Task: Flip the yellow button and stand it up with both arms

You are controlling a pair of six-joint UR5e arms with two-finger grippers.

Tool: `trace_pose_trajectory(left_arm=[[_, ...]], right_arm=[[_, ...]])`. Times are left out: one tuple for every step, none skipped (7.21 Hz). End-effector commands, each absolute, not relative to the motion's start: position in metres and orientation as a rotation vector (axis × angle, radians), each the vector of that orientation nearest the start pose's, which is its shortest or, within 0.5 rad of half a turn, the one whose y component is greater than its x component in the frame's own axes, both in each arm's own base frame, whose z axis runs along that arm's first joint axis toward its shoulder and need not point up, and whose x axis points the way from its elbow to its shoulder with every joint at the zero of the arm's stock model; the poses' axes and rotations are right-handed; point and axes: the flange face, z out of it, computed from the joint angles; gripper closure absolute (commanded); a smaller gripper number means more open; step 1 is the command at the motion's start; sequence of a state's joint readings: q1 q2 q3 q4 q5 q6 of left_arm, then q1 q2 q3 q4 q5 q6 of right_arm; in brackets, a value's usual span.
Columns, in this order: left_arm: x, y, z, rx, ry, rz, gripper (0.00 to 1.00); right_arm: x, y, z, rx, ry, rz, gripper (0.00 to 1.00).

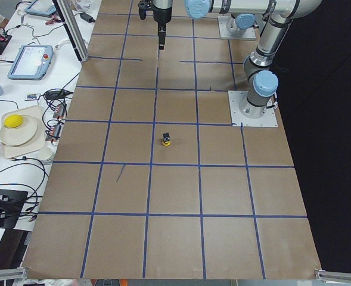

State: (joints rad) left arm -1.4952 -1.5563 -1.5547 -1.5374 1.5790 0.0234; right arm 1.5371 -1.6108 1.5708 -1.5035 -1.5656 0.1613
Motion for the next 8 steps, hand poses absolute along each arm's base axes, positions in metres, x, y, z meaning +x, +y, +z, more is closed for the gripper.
trace_pose_trajectory(left_arm=[[-0.033,-0.509,0.499,-0.222,3.116,-0.060,0.00],[-0.001,-0.513,0.489,-0.231,3.128,-0.038,0.00],[0.029,-0.517,0.479,-0.207,3.135,-0.018,0.00],[0.057,-0.519,0.461,-0.251,3.141,0.033,0.00],[0.098,-0.520,0.437,-0.288,3.150,0.092,0.00],[0.132,-0.522,0.413,-0.246,3.163,0.118,0.00],[0.154,-0.530,0.390,-0.216,3.161,0.092,0.00],[0.179,-0.537,0.357,-0.240,3.164,0.110,0.00]], right_arm=[[0.118,-0.477,0.501,0.308,3.123,0.032,0.00],[0.115,-0.477,0.503,0.319,3.121,0.020,0.00],[0.115,-0.478,0.504,0.331,3.121,0.005,0.00],[0.114,-0.479,0.502,0.348,3.121,0.012,0.00],[0.109,-0.482,0.501,0.526,3.096,0.008,0.00],[0.105,-0.488,0.494,0.733,3.041,0.035,0.00],[0.105,-0.489,0.494,0.872,3.004,0.039,0.00],[0.105,-0.490,0.493,0.908,2.994,0.039,0.00]])
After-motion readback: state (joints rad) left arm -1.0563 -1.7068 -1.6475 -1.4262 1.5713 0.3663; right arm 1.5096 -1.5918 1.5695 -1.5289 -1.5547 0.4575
